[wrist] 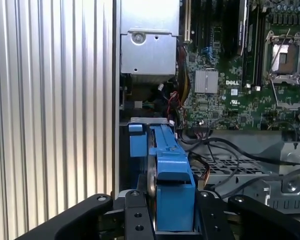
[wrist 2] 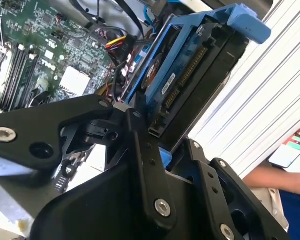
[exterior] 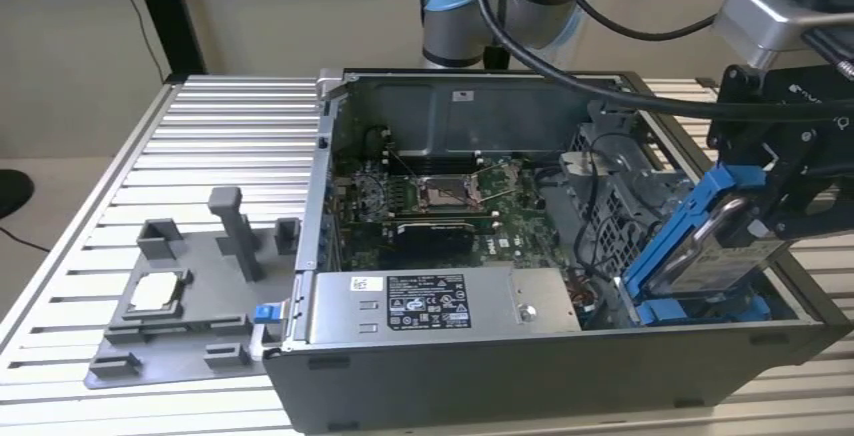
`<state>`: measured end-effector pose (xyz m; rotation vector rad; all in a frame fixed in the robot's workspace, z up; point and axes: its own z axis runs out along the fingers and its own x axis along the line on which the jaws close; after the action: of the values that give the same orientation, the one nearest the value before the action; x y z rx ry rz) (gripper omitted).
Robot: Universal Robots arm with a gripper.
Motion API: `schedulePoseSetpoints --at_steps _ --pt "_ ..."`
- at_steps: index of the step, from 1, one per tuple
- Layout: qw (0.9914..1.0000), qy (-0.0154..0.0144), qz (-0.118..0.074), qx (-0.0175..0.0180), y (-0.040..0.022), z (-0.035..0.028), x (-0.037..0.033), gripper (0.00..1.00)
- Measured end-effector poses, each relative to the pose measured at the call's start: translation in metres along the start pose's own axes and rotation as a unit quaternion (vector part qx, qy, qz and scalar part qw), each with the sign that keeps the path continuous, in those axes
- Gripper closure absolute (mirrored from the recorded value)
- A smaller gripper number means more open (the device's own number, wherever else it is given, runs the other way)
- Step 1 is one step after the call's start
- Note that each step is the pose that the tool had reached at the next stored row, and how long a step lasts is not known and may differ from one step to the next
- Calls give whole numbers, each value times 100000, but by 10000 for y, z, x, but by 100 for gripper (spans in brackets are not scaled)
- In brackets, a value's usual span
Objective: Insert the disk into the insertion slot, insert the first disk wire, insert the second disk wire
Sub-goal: 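Insert the first disk wire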
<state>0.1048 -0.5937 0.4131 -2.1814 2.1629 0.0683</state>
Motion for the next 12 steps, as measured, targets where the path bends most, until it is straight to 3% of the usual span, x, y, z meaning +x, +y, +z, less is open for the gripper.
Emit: schedulePoseSetpoints --at_steps 3,6,7,12 --pt "100000 7 20 9 2 52 4 100" --pt "100000 37 20 17 2 53 4 100" --pt "100000 51 19 15 2 53 4 0" --pt "100000 51 20 10 2 54 5 0"
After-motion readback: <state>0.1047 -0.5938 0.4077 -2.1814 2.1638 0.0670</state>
